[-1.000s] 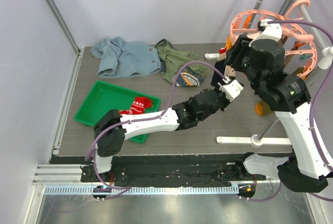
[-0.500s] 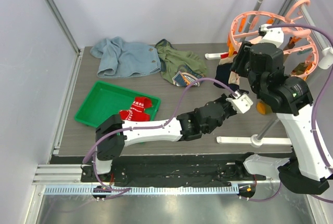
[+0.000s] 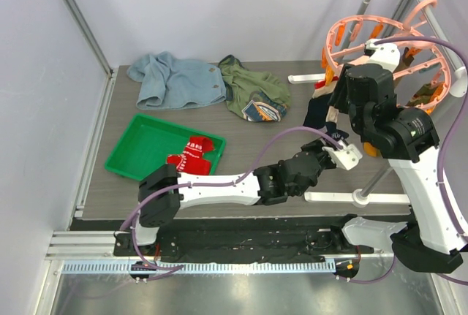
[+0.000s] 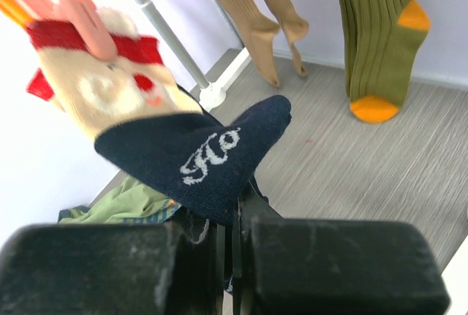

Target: Remove the socks clipped to the hanger

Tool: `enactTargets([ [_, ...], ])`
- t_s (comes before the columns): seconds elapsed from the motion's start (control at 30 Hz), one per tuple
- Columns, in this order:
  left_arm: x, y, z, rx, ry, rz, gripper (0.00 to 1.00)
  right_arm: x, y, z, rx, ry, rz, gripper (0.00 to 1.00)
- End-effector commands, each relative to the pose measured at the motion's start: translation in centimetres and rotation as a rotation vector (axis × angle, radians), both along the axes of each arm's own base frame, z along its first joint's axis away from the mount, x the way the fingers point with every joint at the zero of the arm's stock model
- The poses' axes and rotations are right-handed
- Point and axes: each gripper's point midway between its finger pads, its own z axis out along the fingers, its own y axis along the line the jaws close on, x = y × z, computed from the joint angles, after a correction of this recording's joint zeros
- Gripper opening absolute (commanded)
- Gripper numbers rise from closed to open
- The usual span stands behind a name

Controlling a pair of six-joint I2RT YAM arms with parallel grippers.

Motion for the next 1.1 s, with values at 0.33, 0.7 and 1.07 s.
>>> enactTargets([
  [0.33,-0.8,-1.3,2.0,-0.037,-0.051,0.017,0.0,0.4,-1.7,-0.2,-0.048,-0.012,-0.117,0.47],
  [0.7,-0.7,-1.1,1.9,-0.02,-0.055,0.025,0.0,1.8,-0.7,-1.7,-0.075,0.016,-0.112,0.51],
  [1.07,-1.0,-0.9,2.9,-0.04,-0.064,0.015,0.0,2.4,-1.5,-1.2,-0.133,-0.008,-0.172,0.37],
])
